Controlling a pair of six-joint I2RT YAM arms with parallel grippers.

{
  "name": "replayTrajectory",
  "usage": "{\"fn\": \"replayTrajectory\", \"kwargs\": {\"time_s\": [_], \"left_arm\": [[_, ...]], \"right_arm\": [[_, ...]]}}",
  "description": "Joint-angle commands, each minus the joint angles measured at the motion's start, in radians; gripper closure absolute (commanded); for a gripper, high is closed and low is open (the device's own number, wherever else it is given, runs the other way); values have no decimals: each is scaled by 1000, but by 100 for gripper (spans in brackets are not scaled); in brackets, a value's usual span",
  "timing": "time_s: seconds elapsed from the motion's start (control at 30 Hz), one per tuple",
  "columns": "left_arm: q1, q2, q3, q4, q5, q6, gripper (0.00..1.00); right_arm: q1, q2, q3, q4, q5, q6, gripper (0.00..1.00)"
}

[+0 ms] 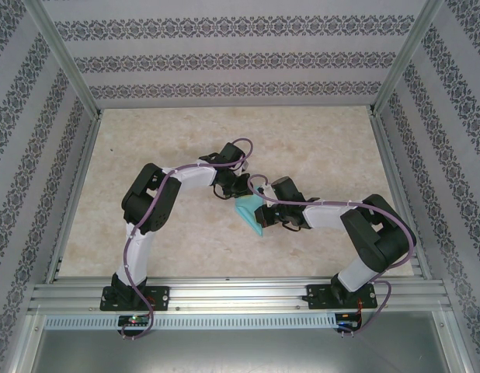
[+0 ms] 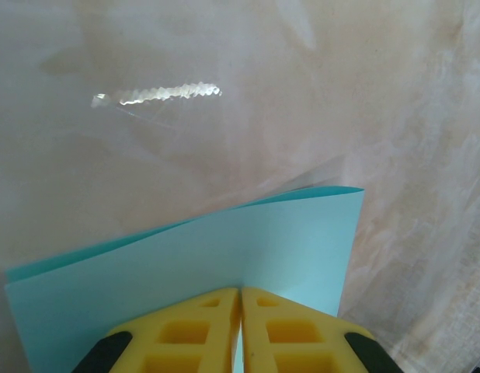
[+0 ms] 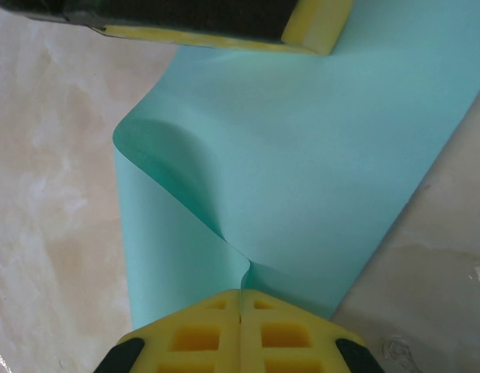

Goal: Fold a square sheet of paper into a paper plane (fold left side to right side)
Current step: Third fold the triangle at the center of the table.

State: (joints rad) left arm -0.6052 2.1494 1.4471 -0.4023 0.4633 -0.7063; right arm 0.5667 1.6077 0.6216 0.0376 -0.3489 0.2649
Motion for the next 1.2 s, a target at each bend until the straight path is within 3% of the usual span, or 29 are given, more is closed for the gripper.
{"fn": "replayTrajectory", "kwargs": {"time_s": [0.0,0.73,1.17], "left_arm": [[-25,48,-15,-55,-30,31,87],[31,-86,149,-275,-52,137,72],[27,-326,-235,35,96,-44,79]], "right_arm": [[-8,32,16,-56,37,1,100],[-6,86,33,-96,7,-12,100],[-7,92,36,-90,2,-21,100]]}}
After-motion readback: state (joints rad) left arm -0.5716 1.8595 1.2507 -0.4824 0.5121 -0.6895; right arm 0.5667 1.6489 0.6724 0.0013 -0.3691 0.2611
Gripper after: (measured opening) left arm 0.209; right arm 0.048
